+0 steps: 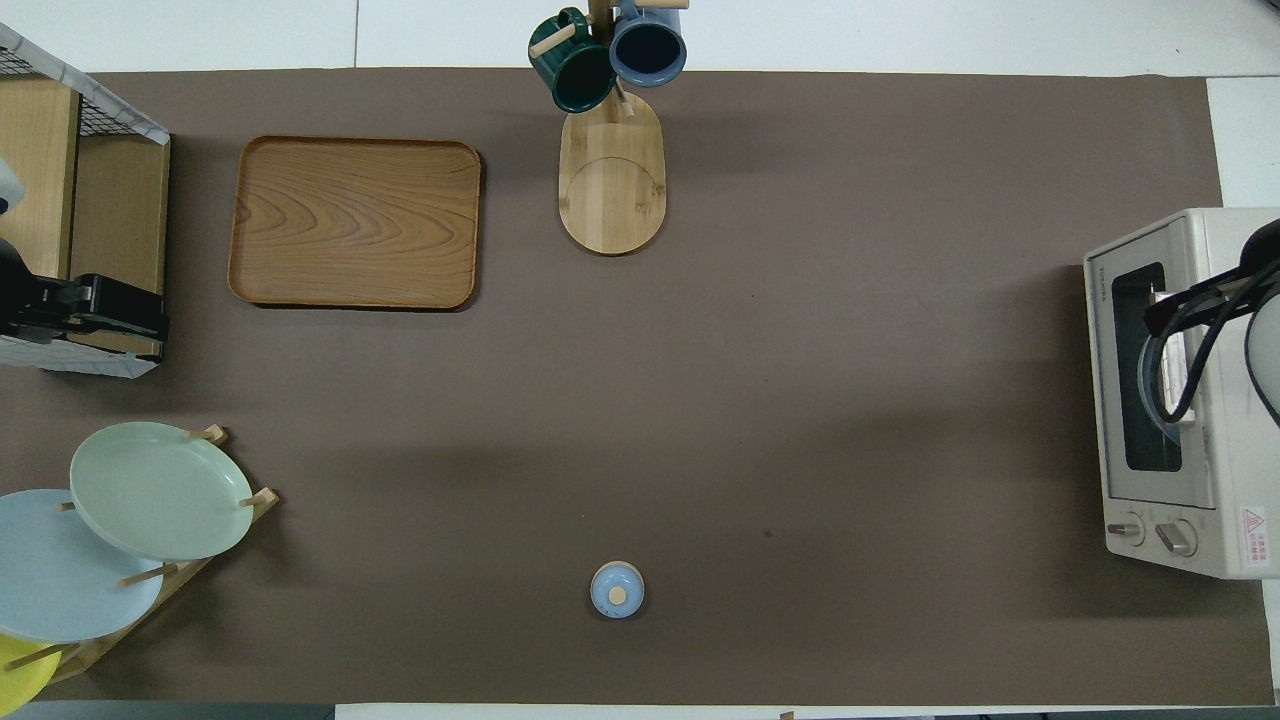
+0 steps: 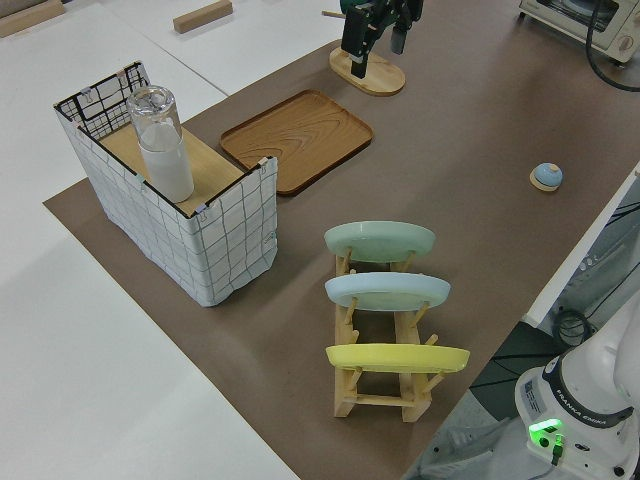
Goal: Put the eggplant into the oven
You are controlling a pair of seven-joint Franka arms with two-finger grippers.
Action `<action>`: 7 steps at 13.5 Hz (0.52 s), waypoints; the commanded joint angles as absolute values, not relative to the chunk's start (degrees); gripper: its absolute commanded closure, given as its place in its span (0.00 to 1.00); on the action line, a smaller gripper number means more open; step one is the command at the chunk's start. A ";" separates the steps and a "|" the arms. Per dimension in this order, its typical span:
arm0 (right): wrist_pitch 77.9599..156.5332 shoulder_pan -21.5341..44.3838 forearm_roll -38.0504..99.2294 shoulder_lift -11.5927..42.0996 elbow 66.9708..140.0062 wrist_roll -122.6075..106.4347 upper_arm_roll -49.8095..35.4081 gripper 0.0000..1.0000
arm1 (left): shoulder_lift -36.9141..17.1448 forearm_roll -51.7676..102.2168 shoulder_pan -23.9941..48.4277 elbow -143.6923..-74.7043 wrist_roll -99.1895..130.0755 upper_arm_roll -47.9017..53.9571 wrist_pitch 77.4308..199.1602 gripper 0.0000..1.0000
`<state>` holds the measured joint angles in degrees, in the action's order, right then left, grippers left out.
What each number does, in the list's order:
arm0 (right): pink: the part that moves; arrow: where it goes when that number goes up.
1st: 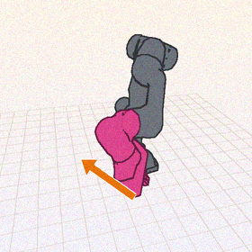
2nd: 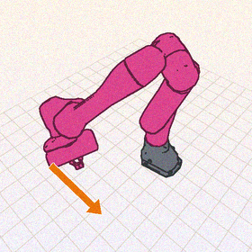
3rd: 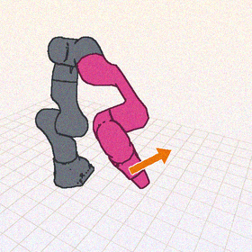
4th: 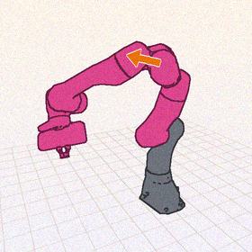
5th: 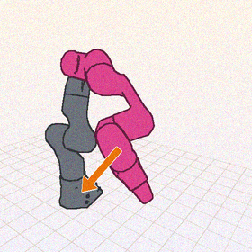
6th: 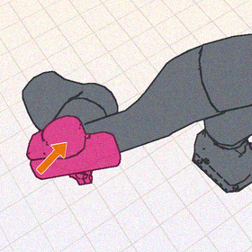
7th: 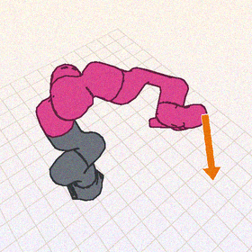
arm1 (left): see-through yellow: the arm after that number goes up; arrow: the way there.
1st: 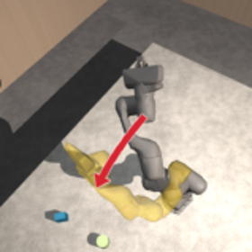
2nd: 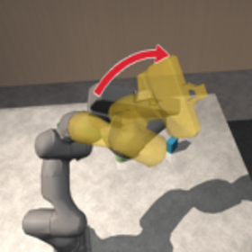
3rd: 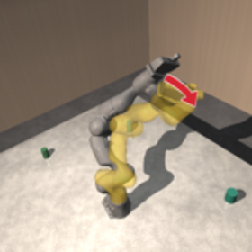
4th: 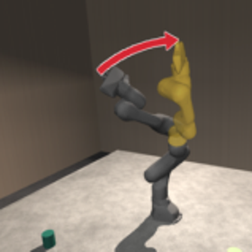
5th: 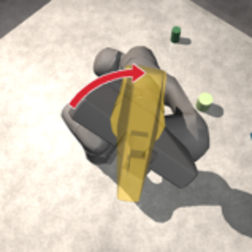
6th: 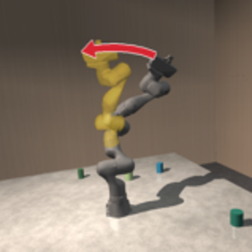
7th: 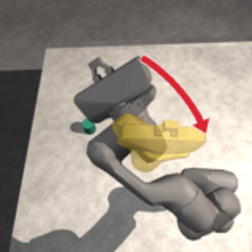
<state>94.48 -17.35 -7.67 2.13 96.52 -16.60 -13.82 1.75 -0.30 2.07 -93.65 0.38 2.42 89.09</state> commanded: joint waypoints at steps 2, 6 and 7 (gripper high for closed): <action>91.24 -17.84 -4.75 4.22 93.17 -10.39 -14.59 0.00 | 2.11 0.53 1.67 -93.52 0.09 2.46 89.12 0.00; 89.47 -5.85 -4.31 4.75 91.14 -5.36 -5.59 0.00 | 2.11 0.53 1.67 -93.52 0.09 2.46 89.12 0.00; 89.73 -2.23 -4.22 4.75 91.40 -5.36 -2.23 0.00 | 2.11 0.53 1.67 -93.52 0.09 2.46 89.12 0.00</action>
<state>90.92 -8.51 -5.64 4.33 92.68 -6.23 -8.47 1.75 -0.30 2.06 -93.64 0.38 2.42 89.09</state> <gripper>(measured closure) 0.000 0.000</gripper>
